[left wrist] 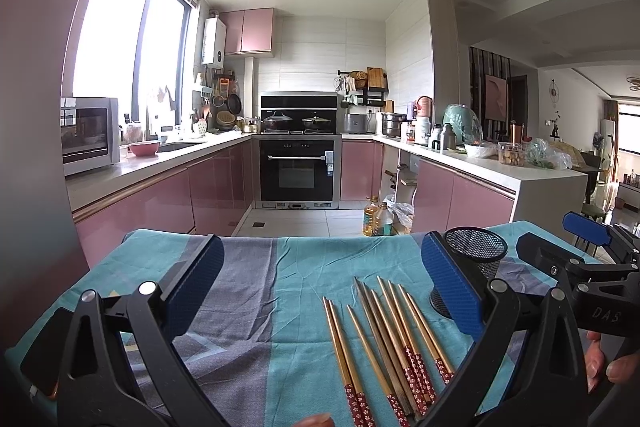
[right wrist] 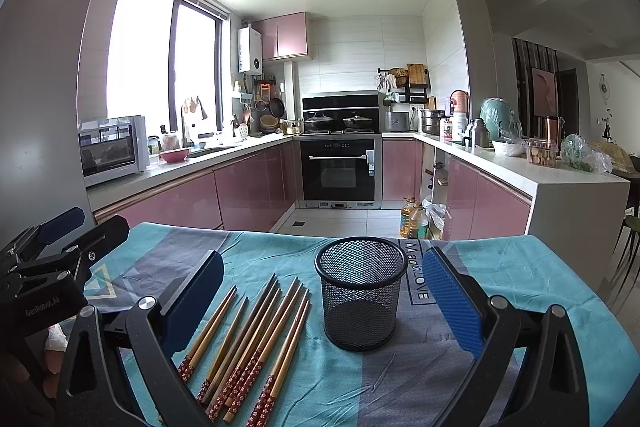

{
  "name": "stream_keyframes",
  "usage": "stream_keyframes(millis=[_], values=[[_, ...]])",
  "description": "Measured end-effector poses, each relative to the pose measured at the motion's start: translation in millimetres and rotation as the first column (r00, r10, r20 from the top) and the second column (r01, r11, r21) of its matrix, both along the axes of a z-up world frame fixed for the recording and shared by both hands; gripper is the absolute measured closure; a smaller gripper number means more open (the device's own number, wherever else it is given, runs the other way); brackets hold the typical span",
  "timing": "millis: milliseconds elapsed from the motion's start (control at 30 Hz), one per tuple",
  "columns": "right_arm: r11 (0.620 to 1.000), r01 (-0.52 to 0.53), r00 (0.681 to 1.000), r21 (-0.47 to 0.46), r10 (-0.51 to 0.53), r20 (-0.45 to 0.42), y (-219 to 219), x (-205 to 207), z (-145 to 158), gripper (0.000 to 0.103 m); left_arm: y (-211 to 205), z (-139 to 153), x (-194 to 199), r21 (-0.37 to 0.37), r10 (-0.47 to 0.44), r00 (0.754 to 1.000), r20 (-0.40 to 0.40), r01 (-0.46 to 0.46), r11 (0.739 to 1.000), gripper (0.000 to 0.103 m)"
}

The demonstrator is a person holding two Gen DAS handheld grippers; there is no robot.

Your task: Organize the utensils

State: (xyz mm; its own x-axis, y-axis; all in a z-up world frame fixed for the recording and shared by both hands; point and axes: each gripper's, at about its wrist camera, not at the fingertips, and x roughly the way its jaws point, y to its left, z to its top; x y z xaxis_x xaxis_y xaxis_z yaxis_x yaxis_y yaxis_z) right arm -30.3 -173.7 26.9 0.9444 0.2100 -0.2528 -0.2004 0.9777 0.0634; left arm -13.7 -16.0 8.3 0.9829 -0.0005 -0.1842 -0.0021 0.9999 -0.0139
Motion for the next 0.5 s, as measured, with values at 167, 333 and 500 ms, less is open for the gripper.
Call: stream_keyframes(millis=[167,333,500], values=[[1.000,0.001,1.000,0.000,-0.001,0.003,-0.1,-0.9,-0.4,0.007,-0.7,0.0,-0.2,0.001,0.000,1.000,0.000,0.000,1.000,0.006],[1.000,0.005,1.000,-0.001,-0.005,0.005,0.4,-1.2,-0.8,0.007,-1.1,0.0,-0.3,0.002,0.002,1.000,0.000,-0.002,1.000,0.006],[1.000,0.003,1.000,0.000,-0.003,0.005,-0.3,-0.5,-0.7,0.007,-0.6,1.3,-0.9,0.003,0.000,1.000,0.001,0.000,1.000,0.006]])
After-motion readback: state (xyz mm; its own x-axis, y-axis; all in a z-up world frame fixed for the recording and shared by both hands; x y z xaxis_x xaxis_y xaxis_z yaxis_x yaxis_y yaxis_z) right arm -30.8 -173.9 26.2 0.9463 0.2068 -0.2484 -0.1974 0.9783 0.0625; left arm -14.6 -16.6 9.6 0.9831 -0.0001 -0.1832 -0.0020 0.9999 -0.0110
